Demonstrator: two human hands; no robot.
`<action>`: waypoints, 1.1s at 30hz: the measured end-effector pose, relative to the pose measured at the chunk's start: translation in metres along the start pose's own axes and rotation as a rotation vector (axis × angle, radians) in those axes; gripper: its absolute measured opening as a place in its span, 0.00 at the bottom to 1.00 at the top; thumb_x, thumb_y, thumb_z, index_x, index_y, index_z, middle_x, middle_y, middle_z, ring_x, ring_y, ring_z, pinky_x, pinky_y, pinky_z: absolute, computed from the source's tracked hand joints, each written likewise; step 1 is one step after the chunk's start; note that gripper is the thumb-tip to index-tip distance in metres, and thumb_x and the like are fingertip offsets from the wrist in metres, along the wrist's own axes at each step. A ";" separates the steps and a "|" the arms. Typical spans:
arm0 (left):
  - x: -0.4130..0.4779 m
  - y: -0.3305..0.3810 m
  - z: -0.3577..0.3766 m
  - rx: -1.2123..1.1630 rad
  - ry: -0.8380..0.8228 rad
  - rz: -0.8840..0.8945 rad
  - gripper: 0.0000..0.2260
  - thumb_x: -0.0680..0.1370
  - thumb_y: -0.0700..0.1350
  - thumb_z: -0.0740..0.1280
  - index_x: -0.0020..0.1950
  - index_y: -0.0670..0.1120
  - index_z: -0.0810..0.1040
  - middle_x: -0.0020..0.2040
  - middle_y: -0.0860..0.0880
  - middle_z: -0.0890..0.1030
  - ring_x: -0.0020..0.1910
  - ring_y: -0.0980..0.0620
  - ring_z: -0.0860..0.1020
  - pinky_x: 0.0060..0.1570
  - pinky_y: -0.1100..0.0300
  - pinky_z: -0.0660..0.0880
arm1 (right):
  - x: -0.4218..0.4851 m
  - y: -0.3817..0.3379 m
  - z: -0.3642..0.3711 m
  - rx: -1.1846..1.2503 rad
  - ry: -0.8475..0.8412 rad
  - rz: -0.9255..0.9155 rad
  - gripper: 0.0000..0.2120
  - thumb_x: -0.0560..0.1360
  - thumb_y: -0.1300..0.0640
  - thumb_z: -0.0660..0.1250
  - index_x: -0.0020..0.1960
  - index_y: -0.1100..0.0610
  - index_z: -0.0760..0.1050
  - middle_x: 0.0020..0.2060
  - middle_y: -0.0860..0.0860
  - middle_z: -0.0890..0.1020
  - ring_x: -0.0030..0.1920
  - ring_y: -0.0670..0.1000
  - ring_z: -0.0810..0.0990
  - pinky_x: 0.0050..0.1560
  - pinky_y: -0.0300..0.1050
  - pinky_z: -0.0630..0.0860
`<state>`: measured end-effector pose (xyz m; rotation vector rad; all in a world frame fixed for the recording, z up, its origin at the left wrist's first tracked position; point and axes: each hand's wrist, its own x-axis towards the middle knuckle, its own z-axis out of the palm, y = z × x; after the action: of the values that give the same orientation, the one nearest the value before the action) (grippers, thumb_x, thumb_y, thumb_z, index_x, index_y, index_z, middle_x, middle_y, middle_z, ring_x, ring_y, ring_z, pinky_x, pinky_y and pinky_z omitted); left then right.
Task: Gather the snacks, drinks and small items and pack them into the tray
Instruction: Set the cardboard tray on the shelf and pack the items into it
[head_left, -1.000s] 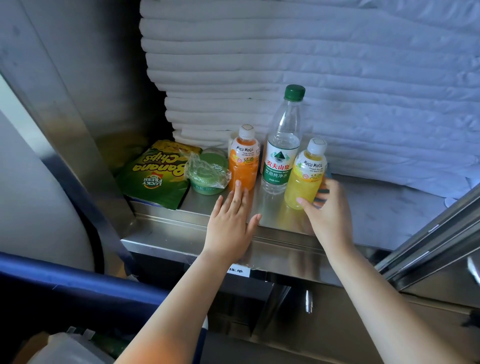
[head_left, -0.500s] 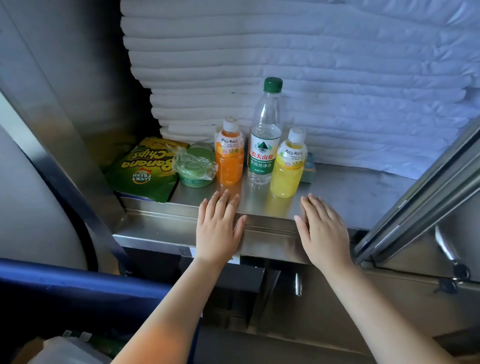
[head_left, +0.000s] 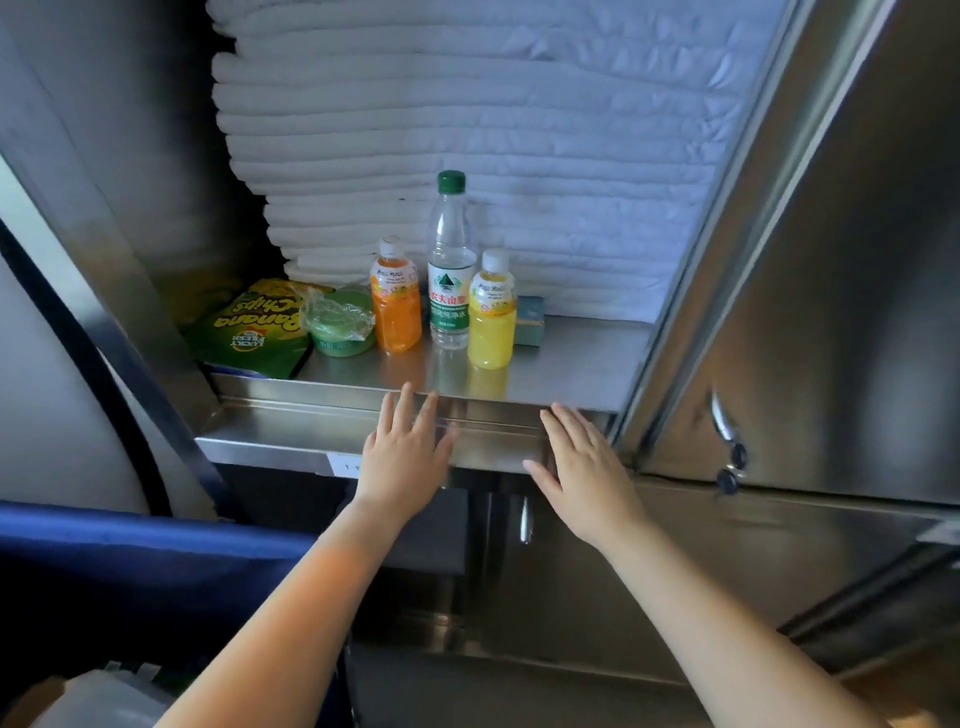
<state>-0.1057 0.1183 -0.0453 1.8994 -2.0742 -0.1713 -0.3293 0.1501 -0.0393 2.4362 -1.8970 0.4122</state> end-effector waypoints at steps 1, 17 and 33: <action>-0.009 0.010 -0.004 -0.046 -0.030 0.007 0.26 0.81 0.58 0.52 0.77 0.51 0.53 0.78 0.48 0.50 0.76 0.48 0.46 0.71 0.48 0.57 | -0.014 0.002 -0.009 0.029 0.005 -0.005 0.31 0.79 0.41 0.52 0.77 0.56 0.53 0.76 0.52 0.56 0.76 0.50 0.52 0.73 0.41 0.45; -0.169 0.348 -0.024 -0.340 0.010 0.921 0.18 0.78 0.51 0.63 0.65 0.45 0.74 0.63 0.48 0.76 0.62 0.47 0.73 0.63 0.56 0.68 | -0.318 0.142 -0.184 -0.047 0.422 0.488 0.30 0.76 0.39 0.57 0.69 0.60 0.68 0.66 0.54 0.73 0.67 0.53 0.70 0.67 0.48 0.68; -0.348 0.672 0.074 -0.496 -0.286 1.576 0.21 0.78 0.54 0.63 0.68 0.48 0.71 0.66 0.49 0.74 0.65 0.50 0.71 0.64 0.56 0.65 | -0.616 0.259 -0.254 -0.253 0.554 1.273 0.30 0.76 0.40 0.60 0.73 0.54 0.62 0.71 0.51 0.67 0.71 0.51 0.64 0.70 0.49 0.63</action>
<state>-0.7430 0.5248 0.0343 -0.2953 -2.6722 -0.4789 -0.7633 0.7142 0.0314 0.5759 -2.6386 0.6690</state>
